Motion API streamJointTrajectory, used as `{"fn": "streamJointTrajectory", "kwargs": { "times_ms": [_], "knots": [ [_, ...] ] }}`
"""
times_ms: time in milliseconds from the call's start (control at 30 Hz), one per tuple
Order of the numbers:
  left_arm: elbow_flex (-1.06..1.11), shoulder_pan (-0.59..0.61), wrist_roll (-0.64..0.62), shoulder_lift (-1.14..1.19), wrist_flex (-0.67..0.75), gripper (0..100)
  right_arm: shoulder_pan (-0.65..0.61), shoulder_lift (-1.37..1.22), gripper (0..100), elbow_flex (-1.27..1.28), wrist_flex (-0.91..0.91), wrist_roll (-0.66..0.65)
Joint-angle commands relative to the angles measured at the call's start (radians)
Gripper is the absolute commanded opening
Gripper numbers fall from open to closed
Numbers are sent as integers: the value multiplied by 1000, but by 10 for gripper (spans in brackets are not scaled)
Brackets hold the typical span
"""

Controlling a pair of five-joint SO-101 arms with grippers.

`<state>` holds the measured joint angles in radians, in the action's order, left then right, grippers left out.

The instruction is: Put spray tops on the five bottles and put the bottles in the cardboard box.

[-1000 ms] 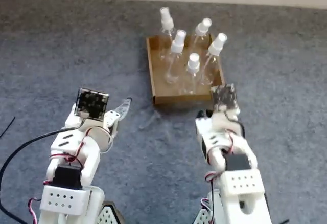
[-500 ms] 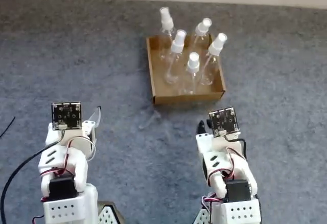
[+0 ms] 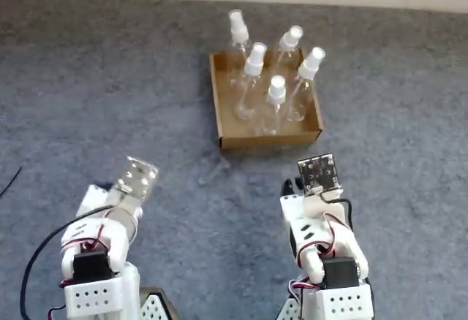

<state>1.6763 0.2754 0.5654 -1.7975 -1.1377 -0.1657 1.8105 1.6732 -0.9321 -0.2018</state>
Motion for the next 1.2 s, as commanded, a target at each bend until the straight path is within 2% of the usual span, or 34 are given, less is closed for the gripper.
{"fn": "streamJointTrajectory", "kwargs": {
  "times_ms": [0, 67, 233, 1167],
  "knots": [
    [19, 15, 101, -2, -170, 88, 15, 5, 4, 107, -193, -9],
    [19, 15, 158, -2, -224, 88, 15, 16, 4, 107, -328, -9],
    [19, 13, 238, -2, -244, 88, 13, 24, 4, 107, -298, -9],
    [19, 13, 239, -2, -245, 88, 13, 24, 4, 107, -298, -9]
  ]
}}
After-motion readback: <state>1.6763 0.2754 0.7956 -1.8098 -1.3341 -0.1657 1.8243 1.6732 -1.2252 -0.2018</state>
